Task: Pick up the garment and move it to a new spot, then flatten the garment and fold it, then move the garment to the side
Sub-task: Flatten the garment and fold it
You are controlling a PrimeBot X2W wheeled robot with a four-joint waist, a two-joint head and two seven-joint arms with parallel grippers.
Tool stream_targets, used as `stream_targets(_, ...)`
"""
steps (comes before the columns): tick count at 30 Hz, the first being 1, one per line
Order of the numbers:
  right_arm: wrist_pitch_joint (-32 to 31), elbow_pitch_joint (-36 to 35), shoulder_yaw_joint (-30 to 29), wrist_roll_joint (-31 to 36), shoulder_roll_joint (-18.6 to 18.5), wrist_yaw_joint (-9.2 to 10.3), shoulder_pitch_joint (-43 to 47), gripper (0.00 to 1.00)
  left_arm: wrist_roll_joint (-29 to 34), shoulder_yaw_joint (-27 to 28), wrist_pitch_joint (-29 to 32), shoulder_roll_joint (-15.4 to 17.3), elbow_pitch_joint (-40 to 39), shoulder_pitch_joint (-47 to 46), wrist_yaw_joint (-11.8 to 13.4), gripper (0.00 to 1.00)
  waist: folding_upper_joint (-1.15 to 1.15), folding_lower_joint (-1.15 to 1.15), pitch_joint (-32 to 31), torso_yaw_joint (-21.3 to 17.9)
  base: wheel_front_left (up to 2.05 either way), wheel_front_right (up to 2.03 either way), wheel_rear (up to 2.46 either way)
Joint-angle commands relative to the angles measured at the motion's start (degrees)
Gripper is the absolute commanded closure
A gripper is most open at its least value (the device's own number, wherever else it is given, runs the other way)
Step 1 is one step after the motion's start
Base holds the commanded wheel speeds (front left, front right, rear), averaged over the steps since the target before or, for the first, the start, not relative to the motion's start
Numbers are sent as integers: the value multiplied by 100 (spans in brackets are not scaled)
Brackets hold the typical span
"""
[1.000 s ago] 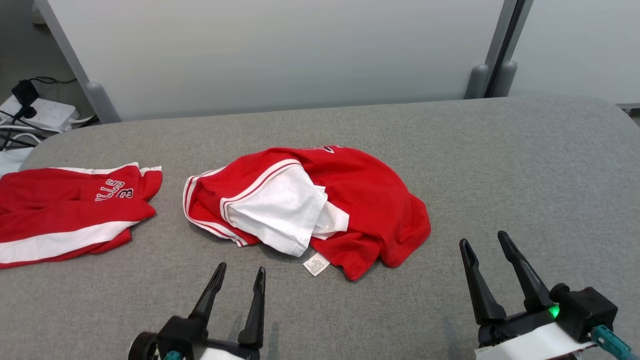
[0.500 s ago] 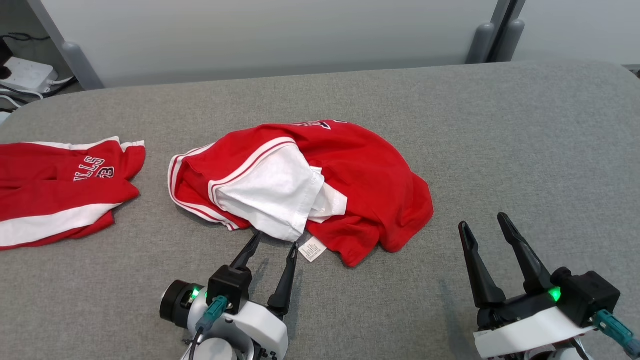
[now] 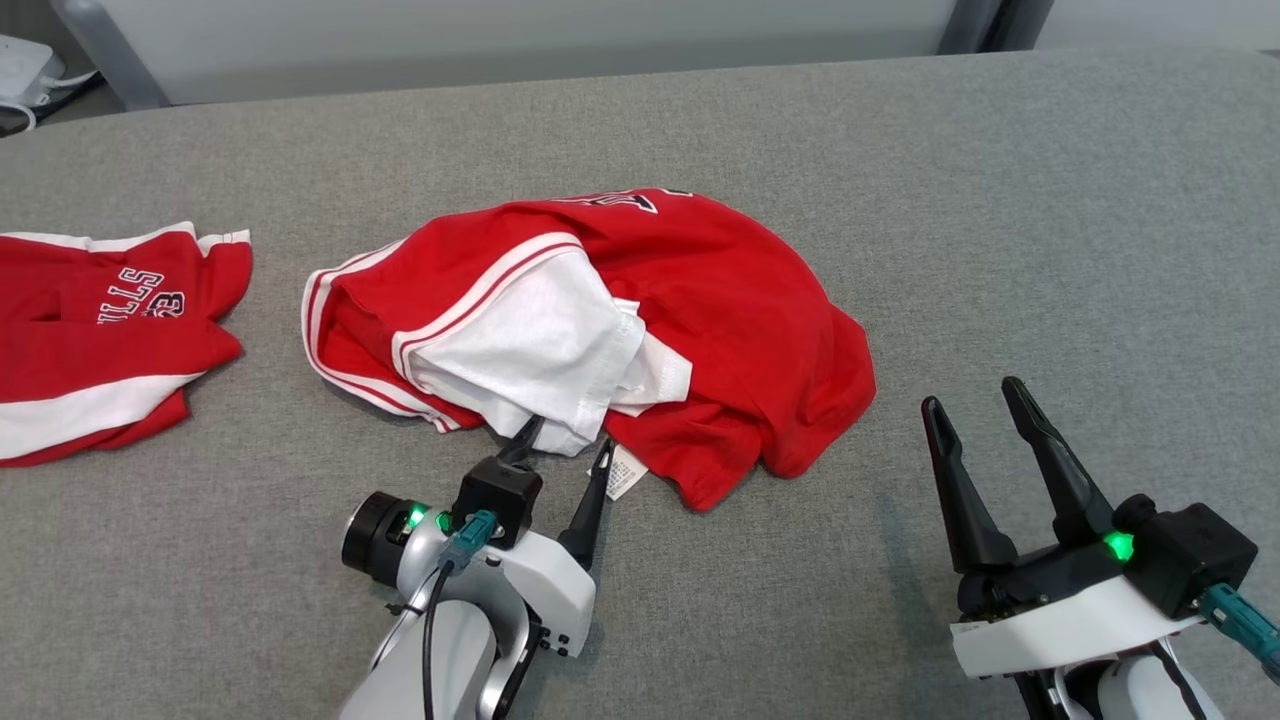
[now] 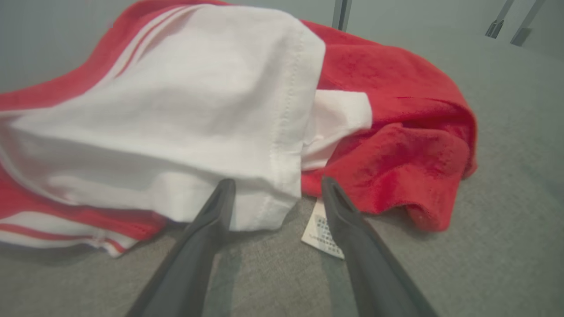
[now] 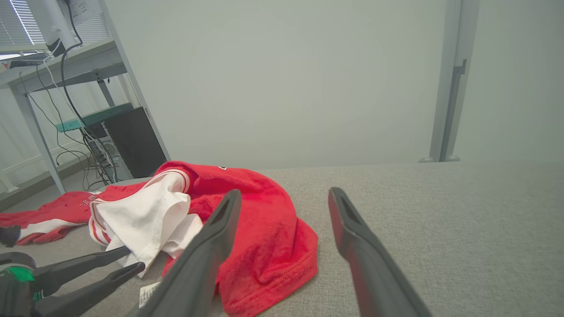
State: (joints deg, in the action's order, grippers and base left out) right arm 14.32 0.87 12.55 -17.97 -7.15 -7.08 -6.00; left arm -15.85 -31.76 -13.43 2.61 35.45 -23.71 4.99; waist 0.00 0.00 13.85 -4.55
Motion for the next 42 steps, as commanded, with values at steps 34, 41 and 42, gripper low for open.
stream_targets(34,68,-165,277,-167,-202,-41,-271,0,302,-838,-148,33,1204,-1178,1015,100,0,0,152,-59,0,0,0)
stream_targets(41,68,-135,289,-159,-200,-41,-276,0,341,-760,-155,52,869,-1204,1059,100,0,0,157,-17,0,0,0)
stream_targets(42,68,-135,289,-159,-200,-41,-276,0,341,-760,-155,52,869,-1204,1059,100,0,0,157,-17,0,0,0)
